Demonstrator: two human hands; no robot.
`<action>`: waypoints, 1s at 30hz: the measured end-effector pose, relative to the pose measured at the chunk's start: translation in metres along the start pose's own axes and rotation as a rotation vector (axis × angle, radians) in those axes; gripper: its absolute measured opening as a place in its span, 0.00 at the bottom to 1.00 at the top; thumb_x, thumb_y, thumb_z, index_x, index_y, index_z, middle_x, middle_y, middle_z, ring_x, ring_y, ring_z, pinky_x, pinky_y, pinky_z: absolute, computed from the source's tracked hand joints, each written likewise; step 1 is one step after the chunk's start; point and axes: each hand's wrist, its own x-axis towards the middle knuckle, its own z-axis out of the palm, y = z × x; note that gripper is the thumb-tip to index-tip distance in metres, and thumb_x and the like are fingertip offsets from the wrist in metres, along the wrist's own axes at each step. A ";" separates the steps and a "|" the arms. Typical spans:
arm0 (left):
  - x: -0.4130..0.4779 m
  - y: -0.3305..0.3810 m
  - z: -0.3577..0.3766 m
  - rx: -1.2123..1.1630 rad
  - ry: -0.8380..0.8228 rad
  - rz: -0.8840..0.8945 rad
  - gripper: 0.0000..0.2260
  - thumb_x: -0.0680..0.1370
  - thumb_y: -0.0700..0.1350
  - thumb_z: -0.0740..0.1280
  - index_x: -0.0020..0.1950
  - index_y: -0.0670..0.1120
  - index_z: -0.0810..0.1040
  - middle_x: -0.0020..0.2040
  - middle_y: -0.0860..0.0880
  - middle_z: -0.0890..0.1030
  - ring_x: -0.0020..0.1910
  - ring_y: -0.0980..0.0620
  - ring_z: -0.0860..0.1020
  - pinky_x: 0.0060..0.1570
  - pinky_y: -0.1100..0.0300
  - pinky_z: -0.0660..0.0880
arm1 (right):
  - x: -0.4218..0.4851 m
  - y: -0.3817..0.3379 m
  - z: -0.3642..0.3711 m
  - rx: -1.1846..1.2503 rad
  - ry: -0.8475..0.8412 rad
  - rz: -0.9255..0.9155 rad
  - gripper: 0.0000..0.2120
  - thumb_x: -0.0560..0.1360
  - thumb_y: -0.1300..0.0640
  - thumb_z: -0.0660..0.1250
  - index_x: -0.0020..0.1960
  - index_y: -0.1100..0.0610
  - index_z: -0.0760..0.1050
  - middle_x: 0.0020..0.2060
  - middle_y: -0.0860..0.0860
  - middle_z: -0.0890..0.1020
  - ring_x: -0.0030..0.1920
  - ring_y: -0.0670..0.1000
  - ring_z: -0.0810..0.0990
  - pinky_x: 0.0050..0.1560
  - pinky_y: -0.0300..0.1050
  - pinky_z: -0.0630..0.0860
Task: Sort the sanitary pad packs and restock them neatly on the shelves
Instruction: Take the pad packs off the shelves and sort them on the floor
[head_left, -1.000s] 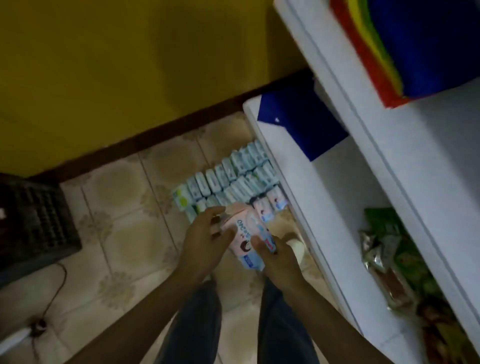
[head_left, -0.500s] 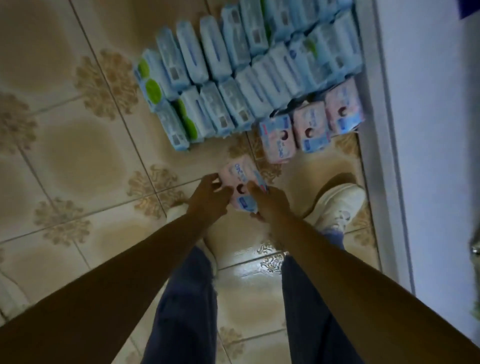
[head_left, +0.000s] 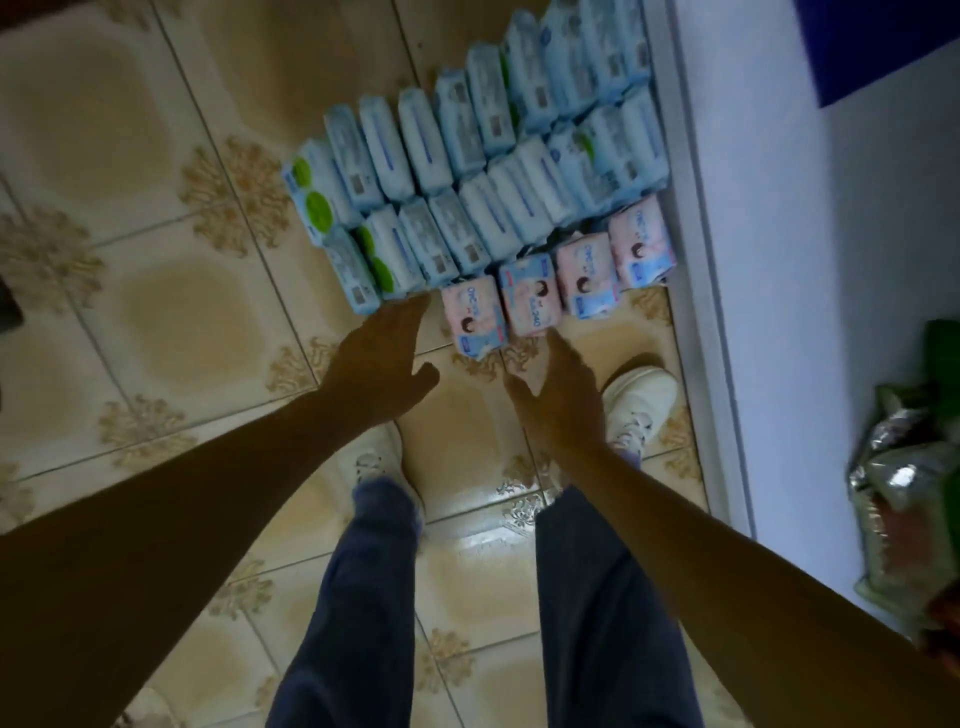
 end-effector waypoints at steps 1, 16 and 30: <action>-0.017 0.008 -0.018 0.121 0.078 0.142 0.35 0.77 0.45 0.67 0.78 0.43 0.52 0.78 0.43 0.56 0.77 0.43 0.56 0.73 0.47 0.56 | -0.014 -0.007 -0.023 -0.160 0.052 -0.121 0.35 0.75 0.44 0.67 0.76 0.56 0.58 0.71 0.59 0.68 0.70 0.59 0.67 0.69 0.57 0.66; -0.270 0.225 -0.286 0.350 0.794 0.701 0.34 0.77 0.55 0.61 0.77 0.42 0.53 0.78 0.40 0.55 0.77 0.40 0.53 0.72 0.39 0.56 | -0.237 -0.222 -0.378 -0.581 0.762 -0.905 0.33 0.74 0.48 0.68 0.74 0.58 0.61 0.73 0.62 0.65 0.74 0.59 0.62 0.73 0.60 0.54; -0.388 0.564 -0.383 0.246 0.944 1.396 0.32 0.77 0.47 0.64 0.78 0.45 0.54 0.79 0.45 0.52 0.78 0.49 0.49 0.75 0.49 0.52 | -0.421 -0.207 -0.631 -0.405 1.512 -0.537 0.27 0.75 0.50 0.66 0.71 0.55 0.62 0.72 0.59 0.66 0.73 0.57 0.62 0.72 0.59 0.59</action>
